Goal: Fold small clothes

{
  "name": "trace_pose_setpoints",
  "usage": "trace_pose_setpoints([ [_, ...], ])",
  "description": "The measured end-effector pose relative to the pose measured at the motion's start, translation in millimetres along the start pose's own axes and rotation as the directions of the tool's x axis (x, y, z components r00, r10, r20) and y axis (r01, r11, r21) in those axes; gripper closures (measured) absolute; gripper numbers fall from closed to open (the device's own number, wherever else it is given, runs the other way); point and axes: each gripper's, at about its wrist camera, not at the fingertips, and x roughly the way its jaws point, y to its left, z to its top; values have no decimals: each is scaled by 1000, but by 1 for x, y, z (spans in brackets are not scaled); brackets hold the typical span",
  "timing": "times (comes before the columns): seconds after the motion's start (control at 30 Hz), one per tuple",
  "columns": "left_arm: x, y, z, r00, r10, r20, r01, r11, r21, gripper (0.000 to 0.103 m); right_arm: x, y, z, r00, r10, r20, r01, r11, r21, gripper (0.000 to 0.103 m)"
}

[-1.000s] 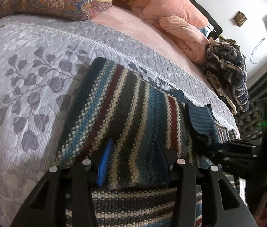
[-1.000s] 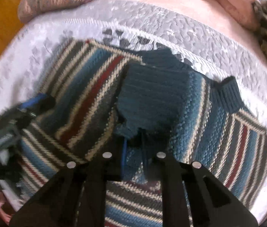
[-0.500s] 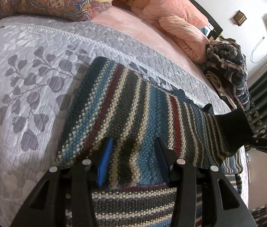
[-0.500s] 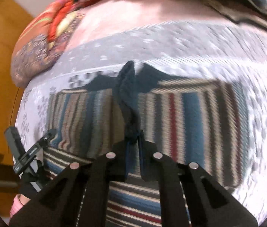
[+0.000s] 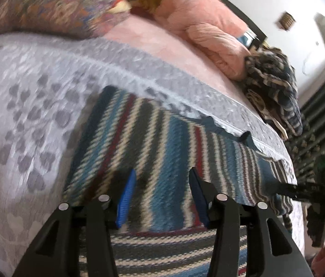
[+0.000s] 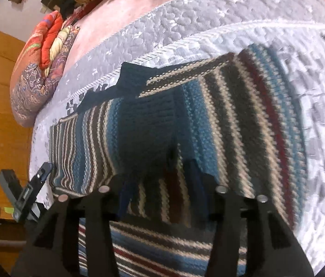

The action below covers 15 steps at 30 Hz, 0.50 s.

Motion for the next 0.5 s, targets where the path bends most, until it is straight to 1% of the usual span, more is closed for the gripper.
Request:
trace_pose_setpoints([
  [0.03, 2, -3, -1, 1000, -6, -7, 6, 1000, 8, 51, 3, 1, 1, 1000, 3, 0, -3, 1000, -1, 72],
  [0.1, 9, -8, -4, 1000, -10, -30, 10, 1000, 22, 50, 6, 4, 3, 1000, 6, 9, -6, 1000, -6, 92],
  [0.2, 14, -7, -9, 999, 2, -53, 0, 1000, 31, 50, -2, 9, 4, 999, 12, 33, -11, 1000, -29, 95],
  [0.27, 15, -4, -10, 998, 3, -61, -1, 1000, 29, 50, -9, 11, 2, 999, 0, 35, 2, 999, -45, 96],
  [0.37, 16, -2, -11, 997, -2, -71, 5, 999, 37, 50, -11, 10, -2, 999, -46, 8, 47, 998, -38, 96],
  [0.5, 19, -3, -14, 997, 3, -83, 1, 999, 48, 50, 10, -2, -7, 996, -85, -26, 84, 996, -18, 95],
])
